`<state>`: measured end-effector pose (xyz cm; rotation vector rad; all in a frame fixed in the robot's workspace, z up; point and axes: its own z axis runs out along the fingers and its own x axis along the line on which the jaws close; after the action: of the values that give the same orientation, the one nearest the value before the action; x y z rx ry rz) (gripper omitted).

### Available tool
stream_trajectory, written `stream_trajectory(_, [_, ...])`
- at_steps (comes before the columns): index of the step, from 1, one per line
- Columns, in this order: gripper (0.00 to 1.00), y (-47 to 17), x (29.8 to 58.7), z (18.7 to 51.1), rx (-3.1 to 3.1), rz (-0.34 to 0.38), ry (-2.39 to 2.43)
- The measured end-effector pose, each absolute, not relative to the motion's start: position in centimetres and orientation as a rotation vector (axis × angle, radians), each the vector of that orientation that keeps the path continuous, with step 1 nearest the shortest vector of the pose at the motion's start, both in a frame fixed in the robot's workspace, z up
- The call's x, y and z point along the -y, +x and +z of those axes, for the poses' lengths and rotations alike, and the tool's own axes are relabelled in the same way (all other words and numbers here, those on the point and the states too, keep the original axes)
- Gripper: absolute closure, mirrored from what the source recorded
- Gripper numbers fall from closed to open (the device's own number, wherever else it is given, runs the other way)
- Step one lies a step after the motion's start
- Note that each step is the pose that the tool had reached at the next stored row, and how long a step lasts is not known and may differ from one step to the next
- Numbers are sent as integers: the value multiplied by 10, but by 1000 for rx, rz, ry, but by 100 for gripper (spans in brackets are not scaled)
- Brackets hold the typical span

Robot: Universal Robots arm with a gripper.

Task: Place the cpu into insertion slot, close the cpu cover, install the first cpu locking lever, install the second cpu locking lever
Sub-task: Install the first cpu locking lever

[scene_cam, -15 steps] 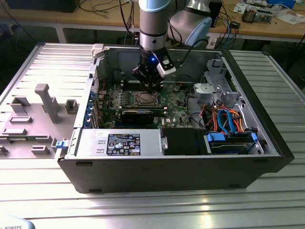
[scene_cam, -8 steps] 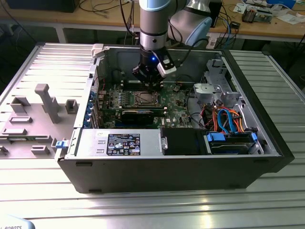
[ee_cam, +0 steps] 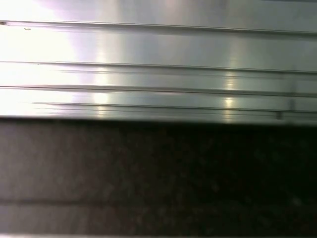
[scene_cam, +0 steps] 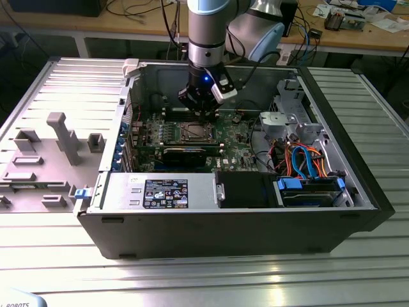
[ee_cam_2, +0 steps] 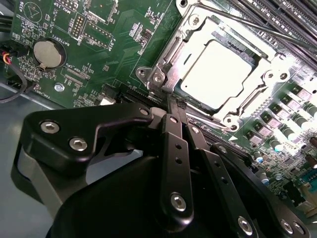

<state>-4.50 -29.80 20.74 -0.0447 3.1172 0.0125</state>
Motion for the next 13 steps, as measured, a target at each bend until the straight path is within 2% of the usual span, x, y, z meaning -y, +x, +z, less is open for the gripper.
stream_trajectory(13, [89,-43,298,205,-3117,-33,-45])
